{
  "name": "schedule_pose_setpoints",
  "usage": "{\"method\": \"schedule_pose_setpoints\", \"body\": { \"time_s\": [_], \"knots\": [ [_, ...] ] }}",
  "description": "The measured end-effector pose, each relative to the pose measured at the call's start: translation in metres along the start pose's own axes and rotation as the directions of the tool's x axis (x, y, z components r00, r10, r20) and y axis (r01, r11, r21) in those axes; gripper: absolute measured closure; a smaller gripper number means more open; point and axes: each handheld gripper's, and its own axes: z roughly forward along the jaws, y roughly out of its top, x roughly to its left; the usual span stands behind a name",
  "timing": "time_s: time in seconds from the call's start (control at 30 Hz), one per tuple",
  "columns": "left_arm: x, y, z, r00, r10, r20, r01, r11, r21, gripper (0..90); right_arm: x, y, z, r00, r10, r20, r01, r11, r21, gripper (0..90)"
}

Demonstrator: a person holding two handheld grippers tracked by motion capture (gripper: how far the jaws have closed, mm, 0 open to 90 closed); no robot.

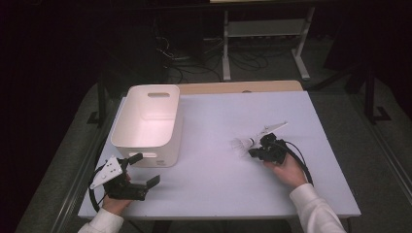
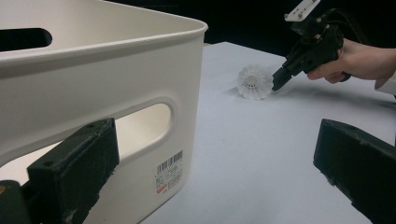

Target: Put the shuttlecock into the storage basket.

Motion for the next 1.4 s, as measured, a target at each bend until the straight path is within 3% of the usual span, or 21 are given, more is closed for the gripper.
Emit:
{"method": "schedule_pose_setpoints", "body": {
  "time_s": [0.6,1.4],
  "knots": [
    [0.000,0.000,0.000,1.0000,-0.002,0.000,0.002,1.0000,0.003,0.0,-0.003,0.025,0.019,0.9999,-0.017,0.000,0.017,1.000,-0.018,88.4],
    [0.000,0.000,0.000,1.0000,-0.003,0.002,0.003,1.0000,0.004,0.0,-0.022,0.044,0.035,0.9994,0.023,0.027,-0.022,0.999,-0.031,88.4]
  ]
}}
